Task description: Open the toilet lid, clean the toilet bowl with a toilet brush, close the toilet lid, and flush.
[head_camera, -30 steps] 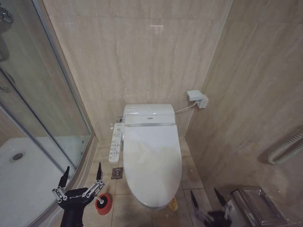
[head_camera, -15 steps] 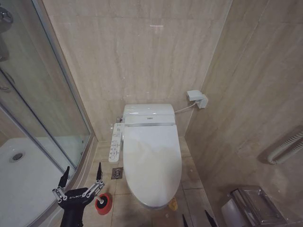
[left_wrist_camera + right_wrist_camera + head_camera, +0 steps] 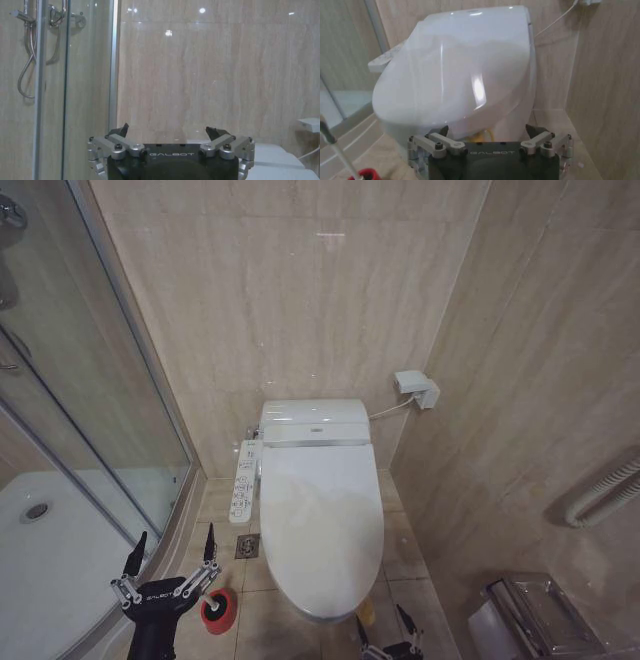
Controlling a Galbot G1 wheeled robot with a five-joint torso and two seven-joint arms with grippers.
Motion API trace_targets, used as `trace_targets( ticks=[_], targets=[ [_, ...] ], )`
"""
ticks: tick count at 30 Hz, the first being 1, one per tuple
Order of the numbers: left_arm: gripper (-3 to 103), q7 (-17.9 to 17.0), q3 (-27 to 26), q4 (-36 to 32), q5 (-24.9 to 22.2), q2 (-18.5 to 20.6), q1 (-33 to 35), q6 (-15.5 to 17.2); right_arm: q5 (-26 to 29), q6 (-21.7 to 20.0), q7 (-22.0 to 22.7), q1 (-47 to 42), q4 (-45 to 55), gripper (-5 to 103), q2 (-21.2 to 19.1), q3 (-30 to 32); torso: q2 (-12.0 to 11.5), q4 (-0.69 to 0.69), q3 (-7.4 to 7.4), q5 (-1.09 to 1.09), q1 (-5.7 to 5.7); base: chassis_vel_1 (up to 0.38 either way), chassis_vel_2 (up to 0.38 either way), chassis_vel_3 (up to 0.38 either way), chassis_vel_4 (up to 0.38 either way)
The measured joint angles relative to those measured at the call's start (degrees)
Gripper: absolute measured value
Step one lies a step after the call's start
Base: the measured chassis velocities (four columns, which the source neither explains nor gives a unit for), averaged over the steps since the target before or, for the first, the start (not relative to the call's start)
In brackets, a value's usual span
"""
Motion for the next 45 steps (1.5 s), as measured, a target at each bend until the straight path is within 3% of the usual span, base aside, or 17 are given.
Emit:
trace_targets(
  ticks=[27, 45],
  targets=[
    [100, 0.0, 0.0, 0.0, 0.0, 0.0, 0.0, 0.0, -0.5, -1.3, 1.0, 8.3, -9.1, 100, -3.8, 1.4, 0.0, 0.01, 0.0, 0.0, 0.0, 0.0, 0.0, 0.0, 0.0],
    [100, 0.0, 0.0, 0.0, 0.0, 0.0, 0.0, 0.0, -0.3, -2.2, 0.4, 11.5, -12.4, 100, -4.1, 0.2, 0.0, 0.0, 0.0, 0.0, 0.0, 0.0, 0.0, 0.0, 0.0]
  ],
)
